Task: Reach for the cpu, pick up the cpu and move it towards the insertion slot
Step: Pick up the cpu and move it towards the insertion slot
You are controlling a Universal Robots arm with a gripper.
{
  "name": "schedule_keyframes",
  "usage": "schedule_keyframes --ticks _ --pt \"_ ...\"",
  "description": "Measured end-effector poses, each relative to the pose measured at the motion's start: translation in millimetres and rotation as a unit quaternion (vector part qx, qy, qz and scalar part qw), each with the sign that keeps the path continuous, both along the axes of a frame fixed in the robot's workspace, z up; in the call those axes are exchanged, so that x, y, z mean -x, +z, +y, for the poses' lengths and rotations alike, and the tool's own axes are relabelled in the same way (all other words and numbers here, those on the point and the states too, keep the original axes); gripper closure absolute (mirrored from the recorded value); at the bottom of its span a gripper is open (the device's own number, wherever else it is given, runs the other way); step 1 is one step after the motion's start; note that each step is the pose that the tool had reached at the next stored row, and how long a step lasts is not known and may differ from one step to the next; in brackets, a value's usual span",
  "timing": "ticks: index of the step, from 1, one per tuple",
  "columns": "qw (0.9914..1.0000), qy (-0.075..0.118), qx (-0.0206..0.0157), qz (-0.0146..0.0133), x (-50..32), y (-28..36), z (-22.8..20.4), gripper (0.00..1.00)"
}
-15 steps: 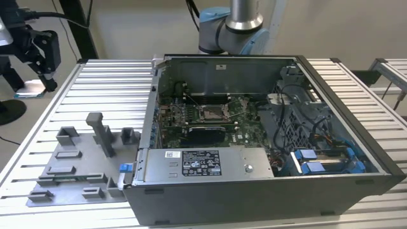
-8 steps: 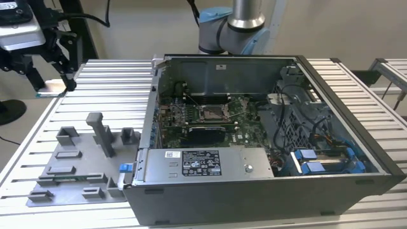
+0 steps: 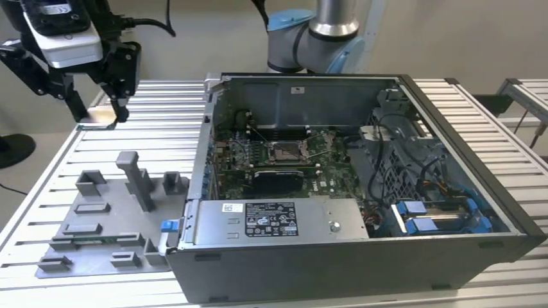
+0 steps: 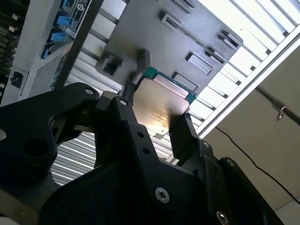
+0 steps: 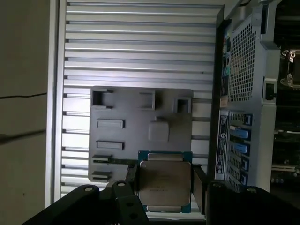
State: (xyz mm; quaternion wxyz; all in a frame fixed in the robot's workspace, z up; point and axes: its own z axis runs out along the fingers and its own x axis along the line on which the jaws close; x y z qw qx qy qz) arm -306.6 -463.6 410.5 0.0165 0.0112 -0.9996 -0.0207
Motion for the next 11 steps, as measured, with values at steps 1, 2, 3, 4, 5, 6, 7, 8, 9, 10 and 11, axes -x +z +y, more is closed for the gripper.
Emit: schedule_keyframes --ticks 1,2,3,4,5,6,7,8,9,10,11 --pt "1.0 0.0 0.0001 0.0005 -4.5 0.1 0.0 1.0" --pt "1.0 0.0 0.0 0.001 -9.1 0.0 0.0 1.0" --pt "1.0 0.0 0.0 0.0014 -13.6 0.0 0.0 1.0" --pt "1.0 0.0 0.0 0.0019 -18.0 0.0 0.0 1.0" --pt "1.0 0.0 0.0 0.0023 -22.5 0.0 0.0 1.0" --pt "1.0 0.0 0.0 0.0028 -27.0 0.0 0.0 1.0" --pt "0.99999 0.0 0.0 0.0033 -31.5 0.1 0.0 1.0" --pt "0.99999 0.0 0.0 0.0037 -35.9 0.0 0.0 1.0" --pt "0.99999 0.0 0.0 0.0041 -40.5 0.0 0.0 1.0" --pt "0.99999 0.0 0.0 0.0046 -44.9 0.0 0.0 1.0" --pt "0.99999 0.0 0.0 0.0051 -49.5 0.0 0.0 1.0"
